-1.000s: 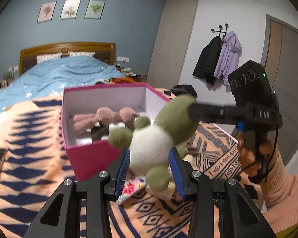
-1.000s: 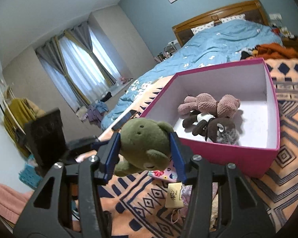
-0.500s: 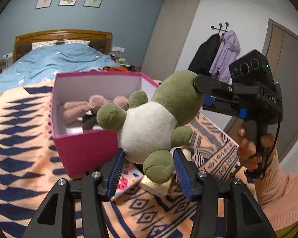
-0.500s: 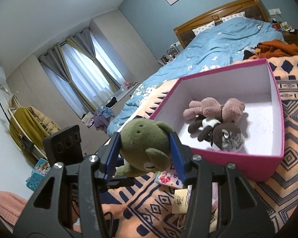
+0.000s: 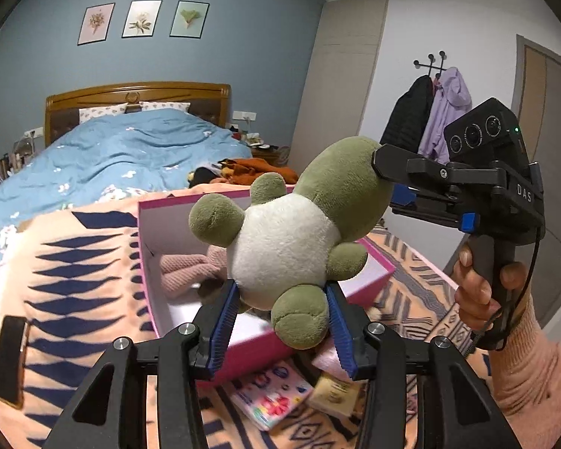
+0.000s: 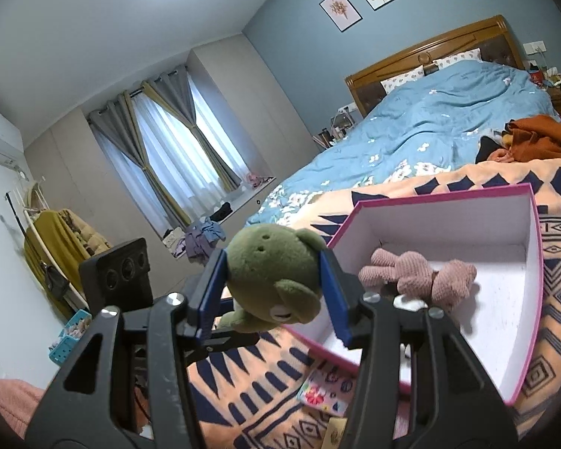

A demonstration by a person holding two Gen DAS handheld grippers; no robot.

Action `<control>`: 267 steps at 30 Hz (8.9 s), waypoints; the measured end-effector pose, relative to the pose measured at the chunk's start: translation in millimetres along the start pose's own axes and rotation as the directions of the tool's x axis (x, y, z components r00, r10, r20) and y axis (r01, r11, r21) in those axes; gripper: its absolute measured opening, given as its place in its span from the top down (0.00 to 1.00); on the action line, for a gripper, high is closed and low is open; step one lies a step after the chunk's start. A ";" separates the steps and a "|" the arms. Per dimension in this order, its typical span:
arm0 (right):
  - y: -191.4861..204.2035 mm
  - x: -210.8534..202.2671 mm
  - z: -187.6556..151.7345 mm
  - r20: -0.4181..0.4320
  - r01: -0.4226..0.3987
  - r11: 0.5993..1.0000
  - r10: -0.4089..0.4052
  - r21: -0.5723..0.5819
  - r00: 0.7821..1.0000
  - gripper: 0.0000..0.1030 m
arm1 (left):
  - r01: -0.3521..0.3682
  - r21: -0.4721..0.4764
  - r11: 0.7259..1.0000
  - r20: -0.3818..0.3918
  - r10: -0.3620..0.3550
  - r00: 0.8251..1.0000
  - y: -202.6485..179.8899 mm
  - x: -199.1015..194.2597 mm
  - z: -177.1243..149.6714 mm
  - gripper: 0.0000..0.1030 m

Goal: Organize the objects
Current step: 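Lower the frog plush into the pink box and open the right gripper, then move the right gripper out of the box to the cream teddy bear, then grasp the cream teddy bear with the right gripper and lift it, then carry the teddy bear over the box, lower it and open the right gripper, then withdraw the right gripper toward the pink drawstring pouch beside the box, then grasp the pink drawstring pouch with the right gripper and lift it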

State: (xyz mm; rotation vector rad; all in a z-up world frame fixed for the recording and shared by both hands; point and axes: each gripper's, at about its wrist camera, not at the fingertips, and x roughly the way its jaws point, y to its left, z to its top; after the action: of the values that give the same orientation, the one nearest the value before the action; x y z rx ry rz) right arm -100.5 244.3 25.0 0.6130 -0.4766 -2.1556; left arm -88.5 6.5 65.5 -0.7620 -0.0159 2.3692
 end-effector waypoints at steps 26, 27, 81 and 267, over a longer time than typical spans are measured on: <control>-77.5 52.8 -30.5 -0.137 0.054 0.987 -0.033 0.154 0.990 0.47 | -0.132 -0.040 0.990 -0.167 0.124 0.978 37.7 65.5 -15.4 0.62; -78.9 54.5 -32.4 -0.148 0.070 0.986 -0.048 0.150 0.988 0.47 | -0.140 -0.040 0.989 -0.168 0.131 0.977 37.7 66.3 -16.1 0.62; -82.1 -52.7 -163.5 -0.250 0.391 0.911 -0.351 0.130 0.902 0.42 | -0.072 0.079 0.994 -0.097 0.080 0.992 -78.6 59.0 -92.6 0.00; -42.7 -60.8 -140.3 -0.238 0.224 0.973 -0.204 0.061 0.950 0.66 | 0.030 0.294 0.955 -0.119 0.005 0.993 -104.9 84.9 -107.4 0.36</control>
State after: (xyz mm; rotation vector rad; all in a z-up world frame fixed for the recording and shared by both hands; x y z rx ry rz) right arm -13.3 300.6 -95.1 0.9908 -0.3935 -2.2377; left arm -24.8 120.5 -47.2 -0.7500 0.3746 2.2410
